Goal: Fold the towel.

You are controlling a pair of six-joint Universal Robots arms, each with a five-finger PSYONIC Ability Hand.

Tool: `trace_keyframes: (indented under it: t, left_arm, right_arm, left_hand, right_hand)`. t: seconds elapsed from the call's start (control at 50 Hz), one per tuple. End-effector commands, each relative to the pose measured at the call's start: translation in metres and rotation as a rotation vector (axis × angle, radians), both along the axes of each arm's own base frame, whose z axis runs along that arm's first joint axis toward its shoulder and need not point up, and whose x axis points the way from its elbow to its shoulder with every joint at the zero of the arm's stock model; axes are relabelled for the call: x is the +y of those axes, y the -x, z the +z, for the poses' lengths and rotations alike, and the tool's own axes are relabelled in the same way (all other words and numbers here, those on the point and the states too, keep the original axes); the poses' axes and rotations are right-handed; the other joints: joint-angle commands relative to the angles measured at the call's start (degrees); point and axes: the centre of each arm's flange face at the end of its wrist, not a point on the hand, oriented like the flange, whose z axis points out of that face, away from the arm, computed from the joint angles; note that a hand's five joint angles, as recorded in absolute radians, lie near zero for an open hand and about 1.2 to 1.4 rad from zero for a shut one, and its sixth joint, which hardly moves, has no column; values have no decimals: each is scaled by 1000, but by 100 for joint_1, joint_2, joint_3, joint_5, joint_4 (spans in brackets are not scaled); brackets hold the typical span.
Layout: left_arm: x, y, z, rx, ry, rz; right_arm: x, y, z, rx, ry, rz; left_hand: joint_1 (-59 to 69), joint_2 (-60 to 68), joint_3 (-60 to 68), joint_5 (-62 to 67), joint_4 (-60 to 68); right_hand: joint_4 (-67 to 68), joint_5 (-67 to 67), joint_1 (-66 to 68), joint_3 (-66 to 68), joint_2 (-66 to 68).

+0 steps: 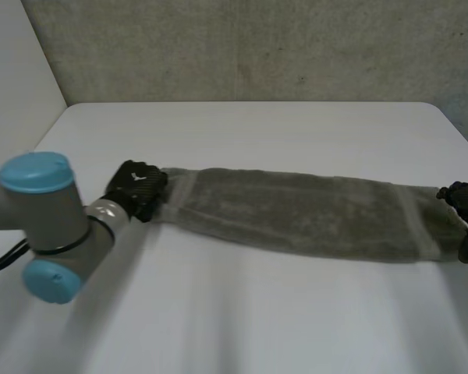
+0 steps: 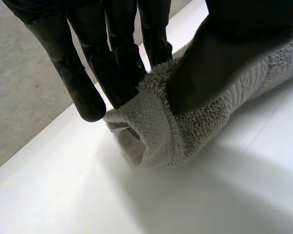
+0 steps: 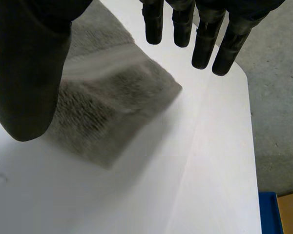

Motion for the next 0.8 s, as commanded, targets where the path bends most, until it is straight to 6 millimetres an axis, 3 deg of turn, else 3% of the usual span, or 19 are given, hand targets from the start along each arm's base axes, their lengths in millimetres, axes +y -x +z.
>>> trace_keyframes:
  t: [0.02,0.22,0.44,0.48,0.5,0.54,0.56,0.58,0.64,0.8]
  left_arm:
    - [15,-27,9,-1,-13,56]
    - [43,-41,-6,-22,-79,76]
    - [51,-46,-3,-21,-79,83]
    - [51,-47,4,-15,-62,87]
    - [51,-47,4,-15,-62,87]
    - [51,-49,9,-11,-45,93]
    - [51,-49,9,-11,-45,93]
    - [51,-49,13,-8,-35,95]
    - [50,-49,18,-2,-15,96]
    - [44,-50,25,5,9,105]
  right_arm:
    - [7,-6,1,-30,-29,48]
    - [21,-18,5,-84,-95,144]
    - [18,-22,-1,-73,-52,200]
    - [13,-22,-5,-56,-23,211]
    - [13,-22,-5,-56,-23,211]
    - [9,-21,-10,-42,-14,218]
    - [9,-21,-10,-42,-14,218]
    - [7,-20,-12,-37,-7,220]
    - [3,-20,-17,-35,-10,219]
    - [0,-18,-28,-23,-34,221]
  left_hand:
    - [722,446,495,469,176]
    - [638,362,411,384,92]
    - [234,-42,7,-20,-312]
    - [-1169,-1445,-1396,-1423,-1715]
    - [-1179,-1455,-1406,-1433,-1725]
    - [-3940,-4216,-4167,-4194,-4486]
    - [-3954,-4230,-4181,-4208,-4500]
    - [-4887,-5163,-5114,-5141,-5433]
    - [-5701,-5977,-5928,-5955,-6247]
    - [-5788,-6064,-6015,-6042,-6334]
  right_hand:
    - [-447,-319,-280,-378,-346]
    - [-447,-319,-280,-378,-346]
    - [-447,-319,-280,-378,-346]
    - [-447,-319,-280,-378,-346]
    - [-447,-319,-280,-378,-346]
    - [-447,-319,-280,-378,-346]
    - [-447,-319,-280,-378,-346]
    - [-447,-319,-280,-378,-346]
    - [-447,-319,-280,-378,-346]
    - [-447,-319,-280,-378,-346]
